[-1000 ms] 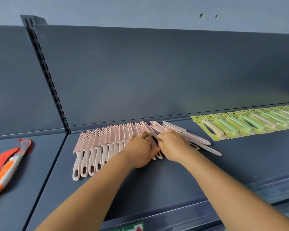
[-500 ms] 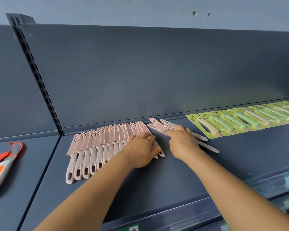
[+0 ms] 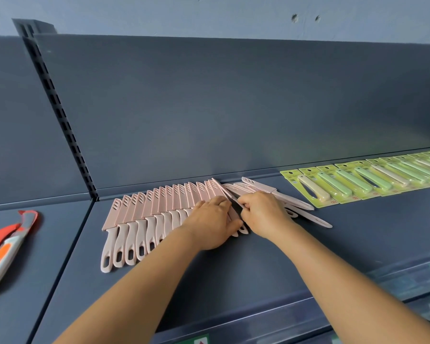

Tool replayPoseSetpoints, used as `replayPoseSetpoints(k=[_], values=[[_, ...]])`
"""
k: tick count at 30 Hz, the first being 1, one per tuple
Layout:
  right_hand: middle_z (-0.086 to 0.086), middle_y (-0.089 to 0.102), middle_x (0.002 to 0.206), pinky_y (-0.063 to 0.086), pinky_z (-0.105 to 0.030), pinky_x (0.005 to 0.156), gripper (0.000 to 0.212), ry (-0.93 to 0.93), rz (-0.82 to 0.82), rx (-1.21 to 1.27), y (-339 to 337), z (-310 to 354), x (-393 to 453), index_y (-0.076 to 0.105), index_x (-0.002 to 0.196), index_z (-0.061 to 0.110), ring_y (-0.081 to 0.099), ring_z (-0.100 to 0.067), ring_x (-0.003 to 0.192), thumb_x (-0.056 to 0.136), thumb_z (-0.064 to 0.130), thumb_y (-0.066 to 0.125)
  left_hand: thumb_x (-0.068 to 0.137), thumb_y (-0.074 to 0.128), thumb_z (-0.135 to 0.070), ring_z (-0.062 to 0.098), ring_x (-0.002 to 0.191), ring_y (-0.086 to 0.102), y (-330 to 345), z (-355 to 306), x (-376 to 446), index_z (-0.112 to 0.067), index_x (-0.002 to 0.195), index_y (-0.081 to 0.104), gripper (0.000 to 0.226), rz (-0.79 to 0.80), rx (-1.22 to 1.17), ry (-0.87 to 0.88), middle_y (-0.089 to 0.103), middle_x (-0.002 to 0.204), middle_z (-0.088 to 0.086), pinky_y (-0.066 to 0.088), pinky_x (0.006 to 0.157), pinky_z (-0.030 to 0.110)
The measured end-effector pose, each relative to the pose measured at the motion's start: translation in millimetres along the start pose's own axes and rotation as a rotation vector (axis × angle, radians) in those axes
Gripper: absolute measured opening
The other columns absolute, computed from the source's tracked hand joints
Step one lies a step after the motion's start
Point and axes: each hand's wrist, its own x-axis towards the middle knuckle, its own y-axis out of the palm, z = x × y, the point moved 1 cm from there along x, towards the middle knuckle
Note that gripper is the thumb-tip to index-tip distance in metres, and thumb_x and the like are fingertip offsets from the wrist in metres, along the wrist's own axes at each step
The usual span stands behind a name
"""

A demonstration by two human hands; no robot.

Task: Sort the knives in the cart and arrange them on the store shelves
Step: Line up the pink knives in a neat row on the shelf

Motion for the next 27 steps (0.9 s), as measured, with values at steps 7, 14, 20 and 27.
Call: replayPoseSetpoints(k=[7,14,20,27], values=[[-0.004,0.052,0.079,0.031,-0.029,0.058,0.028,-0.024,0.033,0.079,-6.7,2.3,-2.5,0.05,0.066,0.02,0.048,-0.025,0.077,0.093,0.021,0.044,0.095,0.039,-0.048,0.023,0.127,0.043,-1.0,-0.6,0.7,-0.018,0.14,0.038,0.054,-0.018,-0.012,0.01,0.038,0.144,0.0,0.025,0.11,0.037],[-0.008,0.043,0.133,0.04,-0.036,0.099,0.038,0.118,0.052,-0.195,-8.8,-21.2,-4.2,0.052,0.133,0.018,0.037,-0.027,0.125,0.095,0.016,0.048,0.097,0.038,-0.045,0.025,0.128,0.041,-5.1,-17.0,7.7,-0.015,0.139,0.04,0.051,-0.1,0.022,0.049,0.036,0.143,0.002,0.026,0.108,0.035],[-0.007,0.04,0.137,0.04,-0.037,0.1,0.043,0.125,0.035,-0.177,-8.4,-29.5,-5.9,0.045,0.138,0.022,0.035,-0.028,0.126,0.095,0.017,0.05,0.098,0.034,-0.046,0.022,0.133,0.036,-0.9,-18.7,10.0,-0.014,0.142,0.038,0.054,-0.009,0.084,0.046,0.035,0.148,0.003,0.022,0.109,0.035],[-0.008,0.046,0.133,0.045,-0.036,0.093,0.04,0.109,0.019,-0.175,-9.7,-30.2,1.2,0.052,0.133,0.023,0.042,-0.028,0.121,0.094,0.017,0.053,0.098,0.034,-0.045,0.023,0.128,0.041,-1.8,-18.1,9.0,-0.011,0.137,0.041,0.052,0.023,0.05,0.027,0.037,0.147,0.003,0.024,0.108,0.036]])
